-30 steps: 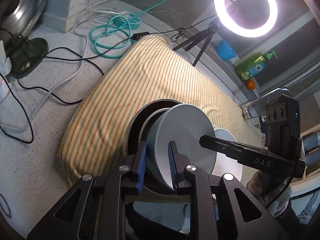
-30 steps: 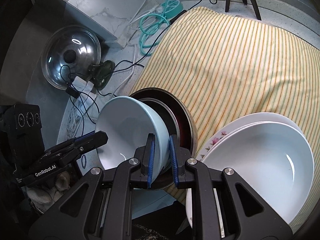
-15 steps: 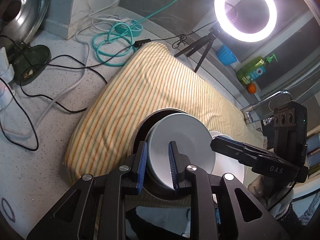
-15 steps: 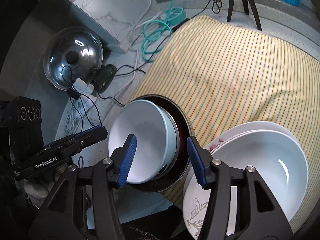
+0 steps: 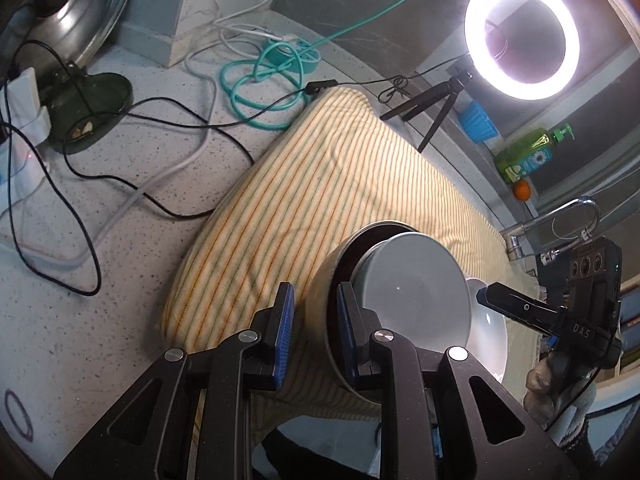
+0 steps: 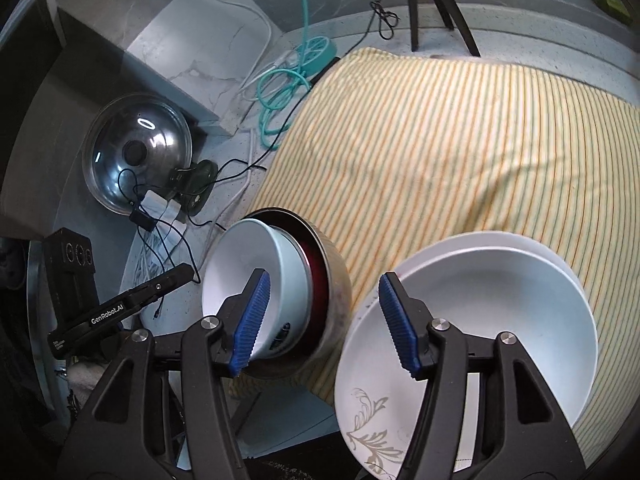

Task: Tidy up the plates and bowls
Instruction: 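Close both grippers on the steel bowl stack rim and lift it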

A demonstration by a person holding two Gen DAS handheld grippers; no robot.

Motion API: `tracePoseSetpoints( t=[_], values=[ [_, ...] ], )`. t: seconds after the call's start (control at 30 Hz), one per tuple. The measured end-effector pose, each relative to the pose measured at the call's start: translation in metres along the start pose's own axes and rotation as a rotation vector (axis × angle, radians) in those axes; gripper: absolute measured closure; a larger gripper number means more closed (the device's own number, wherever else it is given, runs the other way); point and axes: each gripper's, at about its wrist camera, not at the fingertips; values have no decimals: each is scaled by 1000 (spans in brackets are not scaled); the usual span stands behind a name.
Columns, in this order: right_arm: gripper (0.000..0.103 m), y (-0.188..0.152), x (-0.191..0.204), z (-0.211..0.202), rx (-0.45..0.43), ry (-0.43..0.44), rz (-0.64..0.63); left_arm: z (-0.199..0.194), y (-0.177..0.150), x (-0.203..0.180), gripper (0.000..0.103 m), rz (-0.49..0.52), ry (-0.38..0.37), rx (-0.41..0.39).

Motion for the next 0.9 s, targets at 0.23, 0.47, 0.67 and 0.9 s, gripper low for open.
tracePoseSetpoints(
  t=[0.23,0.47,0.67,0.9],
  values=[
    [60,-8,-5,7,31,9,6,7,-5,0,83,-6,-11,23],
    [76,-12,-7,19,65,18,11,13,-9,6,83,-33,-23,45],
    [85,-13,-10,28,97,33,24,20,-11,10,83,-55,-39,64],
    [89,-14,-4,37,123,35,6,26,-12,7,89,-59,-55,80]
  ],
)
Point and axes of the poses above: each gripper's, at about its wrist camera, not at the fingertips, and z roughly the way its jaws point, x to its left, y to its top, and after that the axes turned 1 degree about -x, right-handed
